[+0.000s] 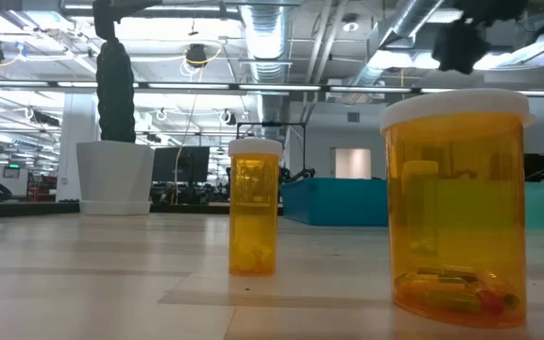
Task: Pick and place medicine bottles into bin by pill shape (circle, oval)
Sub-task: Put the orange capsule bottle into the light blue bin
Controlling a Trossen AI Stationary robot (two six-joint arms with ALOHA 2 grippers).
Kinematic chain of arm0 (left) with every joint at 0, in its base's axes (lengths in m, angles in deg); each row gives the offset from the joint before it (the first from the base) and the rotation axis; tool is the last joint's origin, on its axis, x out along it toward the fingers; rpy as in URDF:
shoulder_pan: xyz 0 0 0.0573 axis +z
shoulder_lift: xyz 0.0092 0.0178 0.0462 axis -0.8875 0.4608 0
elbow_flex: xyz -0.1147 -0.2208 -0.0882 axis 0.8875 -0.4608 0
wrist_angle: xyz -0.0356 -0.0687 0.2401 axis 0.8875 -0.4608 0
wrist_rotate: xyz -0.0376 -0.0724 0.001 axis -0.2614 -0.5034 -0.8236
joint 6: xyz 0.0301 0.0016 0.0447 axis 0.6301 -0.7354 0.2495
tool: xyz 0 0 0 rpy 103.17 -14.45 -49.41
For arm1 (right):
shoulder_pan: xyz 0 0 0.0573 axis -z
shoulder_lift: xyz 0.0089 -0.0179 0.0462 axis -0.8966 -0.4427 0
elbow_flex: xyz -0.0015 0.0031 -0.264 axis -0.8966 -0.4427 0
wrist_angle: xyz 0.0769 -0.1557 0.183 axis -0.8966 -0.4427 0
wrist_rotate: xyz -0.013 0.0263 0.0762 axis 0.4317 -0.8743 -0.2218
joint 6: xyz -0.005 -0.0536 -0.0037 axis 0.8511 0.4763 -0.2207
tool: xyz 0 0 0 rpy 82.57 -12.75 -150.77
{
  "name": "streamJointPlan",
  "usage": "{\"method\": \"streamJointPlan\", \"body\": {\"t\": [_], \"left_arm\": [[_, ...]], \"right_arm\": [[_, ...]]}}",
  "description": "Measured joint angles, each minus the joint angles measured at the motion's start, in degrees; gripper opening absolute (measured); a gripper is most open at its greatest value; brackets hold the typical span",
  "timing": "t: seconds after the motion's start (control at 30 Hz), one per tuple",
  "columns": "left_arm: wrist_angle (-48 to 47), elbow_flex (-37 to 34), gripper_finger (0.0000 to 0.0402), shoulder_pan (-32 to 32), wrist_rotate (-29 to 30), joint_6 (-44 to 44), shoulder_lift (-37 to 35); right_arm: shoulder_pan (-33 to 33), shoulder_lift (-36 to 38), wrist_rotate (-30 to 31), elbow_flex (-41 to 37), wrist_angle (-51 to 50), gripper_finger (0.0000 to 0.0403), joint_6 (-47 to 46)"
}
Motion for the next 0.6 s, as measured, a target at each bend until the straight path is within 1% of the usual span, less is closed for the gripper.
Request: {"method": "streamJointPlan", "body": {"t": [0.3,0.5,0.6], "left_arm": [[0.0,0.0,0.0297,0.0,-1.1,0.0,0.0],[-0.2,0.0,0.0297,0.0,-1.1,0.1,0.0],[-0.4,0.0,0.0297,0.0,-1.1,0.1,0.0]], "right_arm": [[-11.8,0.0,7.6,0.0,-6.1,0.0292,-13.9],[-17.5,0.0,11.9,0.0,-11.9,0.0292,-24.2],[-19.2,0.0,13.3,0.0,-14.6,0.0292,-27.0]]}}
